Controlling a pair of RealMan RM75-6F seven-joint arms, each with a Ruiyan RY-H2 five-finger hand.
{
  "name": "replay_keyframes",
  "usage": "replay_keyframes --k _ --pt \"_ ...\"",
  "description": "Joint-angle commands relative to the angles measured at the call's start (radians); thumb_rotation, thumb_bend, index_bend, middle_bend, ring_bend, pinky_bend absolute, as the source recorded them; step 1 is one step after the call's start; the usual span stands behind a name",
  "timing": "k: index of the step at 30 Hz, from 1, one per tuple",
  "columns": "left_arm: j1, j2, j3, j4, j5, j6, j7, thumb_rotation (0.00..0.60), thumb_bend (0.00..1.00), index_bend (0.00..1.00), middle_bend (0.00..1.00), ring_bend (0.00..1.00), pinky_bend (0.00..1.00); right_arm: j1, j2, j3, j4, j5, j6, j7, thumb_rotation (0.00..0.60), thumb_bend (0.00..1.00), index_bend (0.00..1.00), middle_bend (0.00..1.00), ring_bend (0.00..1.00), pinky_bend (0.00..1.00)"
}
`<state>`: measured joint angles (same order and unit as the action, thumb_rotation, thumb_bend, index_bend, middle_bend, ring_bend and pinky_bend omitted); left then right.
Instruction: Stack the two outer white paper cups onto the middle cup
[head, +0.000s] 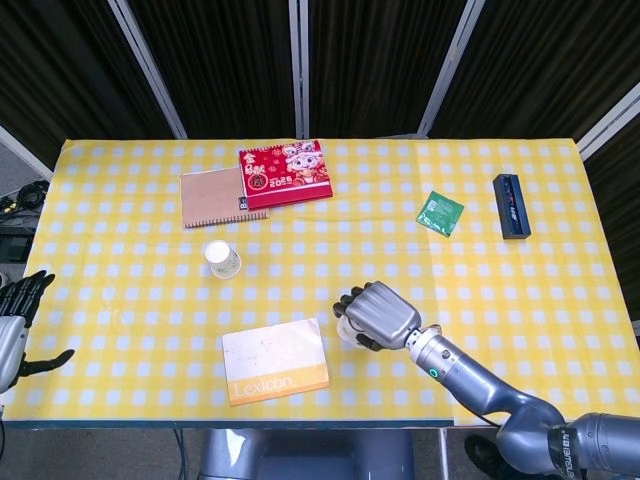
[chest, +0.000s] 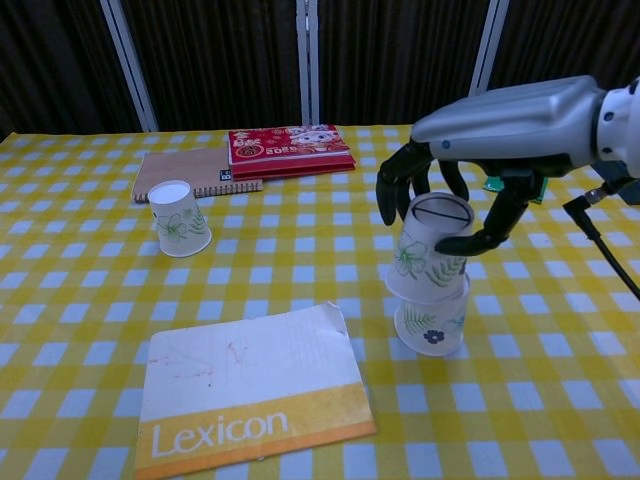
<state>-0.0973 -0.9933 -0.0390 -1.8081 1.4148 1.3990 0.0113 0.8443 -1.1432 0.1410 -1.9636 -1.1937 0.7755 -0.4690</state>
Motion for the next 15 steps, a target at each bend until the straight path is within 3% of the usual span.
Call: replay_keyframes --k 1,15 --pt "-0.001 0.000 0.000 0.001 -0.002 -0.002 0.000 0.600 0.00 0.00 0.00 0.00 0.00 0.004 0.011 -0.008 -0.011 0.012 0.005 -0.011 0.600 0.29 0.38 0.42 0.37 0.49" --pt "-0.003 -0.001 0.001 -0.001 -0.004 -0.004 0.005 0.600 0.00 0.00 0.00 0.00 0.00 0.005 0.032 -0.030 -0.014 0.006 0.027 -0.012 0.600 0.29 0.38 0.42 0.37 0.49"
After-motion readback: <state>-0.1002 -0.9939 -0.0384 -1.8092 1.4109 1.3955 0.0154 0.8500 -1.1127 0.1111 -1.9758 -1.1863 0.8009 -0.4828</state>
